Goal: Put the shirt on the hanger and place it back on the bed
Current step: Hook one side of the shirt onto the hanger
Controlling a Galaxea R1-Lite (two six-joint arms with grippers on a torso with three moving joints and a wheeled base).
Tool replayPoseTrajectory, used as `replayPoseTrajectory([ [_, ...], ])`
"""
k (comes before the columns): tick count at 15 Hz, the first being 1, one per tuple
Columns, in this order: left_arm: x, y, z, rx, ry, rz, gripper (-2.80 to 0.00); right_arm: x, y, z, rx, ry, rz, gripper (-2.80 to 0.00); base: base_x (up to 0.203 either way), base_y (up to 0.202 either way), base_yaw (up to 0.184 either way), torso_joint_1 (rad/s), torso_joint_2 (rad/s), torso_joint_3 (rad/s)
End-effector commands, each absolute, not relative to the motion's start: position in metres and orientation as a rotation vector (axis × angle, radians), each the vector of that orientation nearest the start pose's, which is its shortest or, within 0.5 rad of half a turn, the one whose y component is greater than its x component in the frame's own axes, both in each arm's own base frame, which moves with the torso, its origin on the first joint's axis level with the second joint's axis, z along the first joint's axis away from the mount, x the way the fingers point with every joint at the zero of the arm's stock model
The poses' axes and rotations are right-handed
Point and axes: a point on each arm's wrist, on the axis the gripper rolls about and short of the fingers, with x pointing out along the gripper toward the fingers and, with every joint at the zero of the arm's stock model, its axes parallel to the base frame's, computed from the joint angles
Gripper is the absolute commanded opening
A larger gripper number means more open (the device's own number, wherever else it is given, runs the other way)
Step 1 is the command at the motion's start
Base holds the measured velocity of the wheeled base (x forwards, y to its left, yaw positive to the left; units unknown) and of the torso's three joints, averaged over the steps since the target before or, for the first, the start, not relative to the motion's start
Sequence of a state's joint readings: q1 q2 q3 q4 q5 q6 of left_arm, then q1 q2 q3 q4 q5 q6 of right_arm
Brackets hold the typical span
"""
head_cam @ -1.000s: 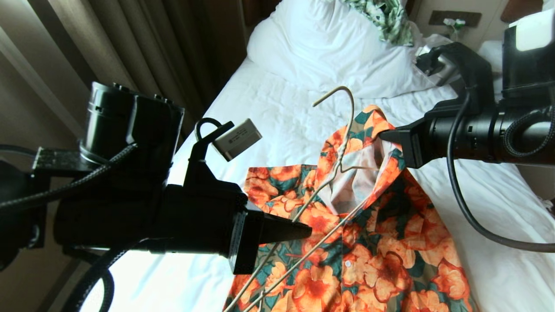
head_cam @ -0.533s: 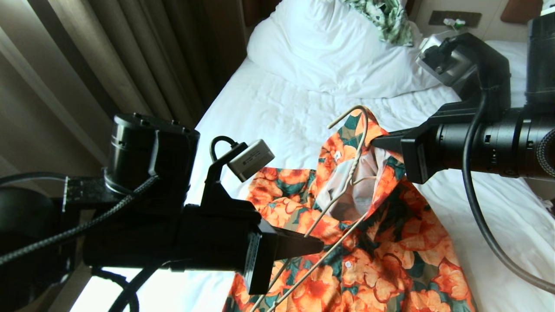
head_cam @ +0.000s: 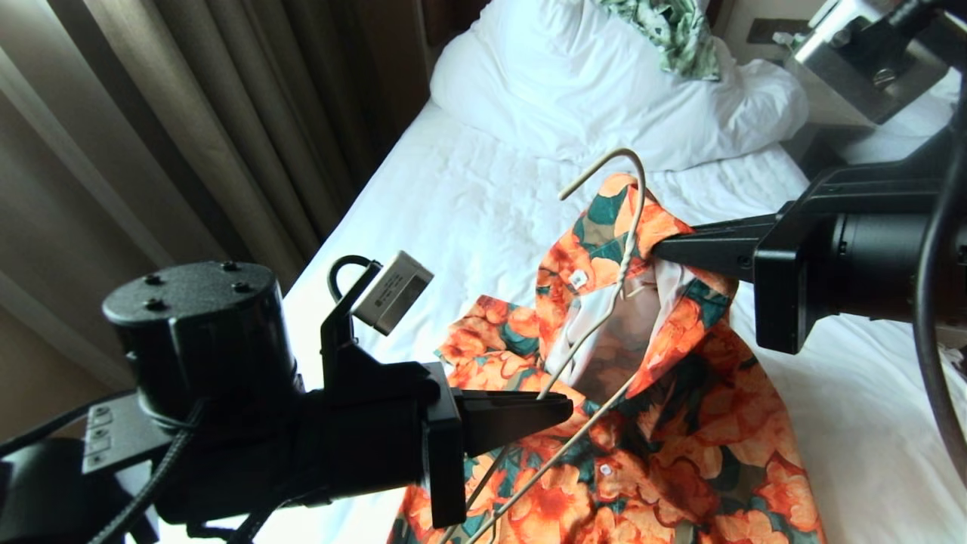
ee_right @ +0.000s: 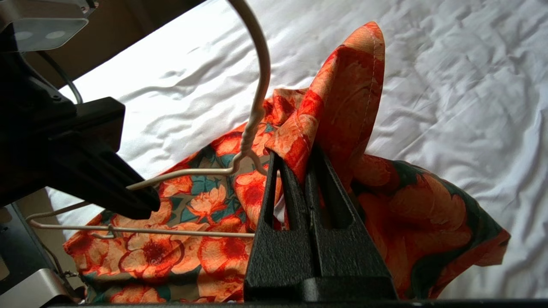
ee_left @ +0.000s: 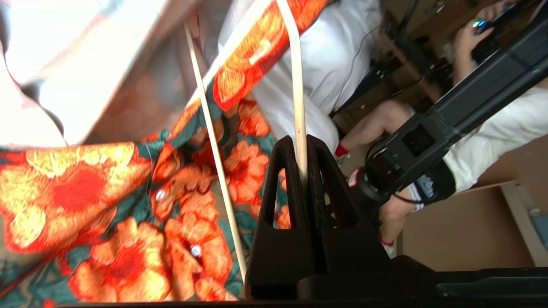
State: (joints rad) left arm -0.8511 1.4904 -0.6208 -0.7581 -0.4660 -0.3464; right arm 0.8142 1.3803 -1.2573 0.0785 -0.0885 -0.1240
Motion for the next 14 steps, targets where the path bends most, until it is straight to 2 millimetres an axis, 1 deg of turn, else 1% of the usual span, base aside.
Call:
replayPoseTrajectory([
  [1, 0.152, -0.190, 0.200, -0.292, 0.318, -1.291, -2.80, 0.146, 0.159, 0.332, -0.204, 0.119, 0.756, -2.80, 0.000, 0.000, 0.000, 0.000, 0.00, 0.000],
  [3, 0.151, -0.189, 0.195, -0.333, 0.228, -1.311, -2.80, 0.132, 0.153, 0.335, -0.215, 0.126, 0.791, -2.80, 0.000, 0.000, 0.000, 0.000, 0.00, 0.000],
  [6, 0.148, -0.193, 0.185, -0.382, 0.177, -1.339, -2.80, 0.119, 0.155, 0.338, -0.214, 0.108, 0.851, -2.80, 0.000, 0.000, 0.000, 0.000, 0.00, 0.000],
  [10, 0.142, -0.201, 0.191, -0.414, 0.102, -1.364, -2.80, 0.101, 0.163, 0.340, -0.218, 0.090, 0.950, -2.80, 0.000, 0.000, 0.000, 0.000, 0.00, 0.000],
  [11, 0.142, -0.204, 0.192, -0.423, 0.080, -1.347, -2.80, 0.099, 0.161, 0.341, -0.223, 0.083, 0.955, -2.80, 0.000, 0.000, 0.000, 0.000, 0.00, 0.000],
  [14, 0.138, -0.208, 0.196, -0.434, 0.058, -1.359, -2.80, 0.097, 0.163, 0.339, -0.232, 0.084, 0.973, -2.80, 0.000, 0.000, 0.000, 0.000, 0.00, 0.000],
])
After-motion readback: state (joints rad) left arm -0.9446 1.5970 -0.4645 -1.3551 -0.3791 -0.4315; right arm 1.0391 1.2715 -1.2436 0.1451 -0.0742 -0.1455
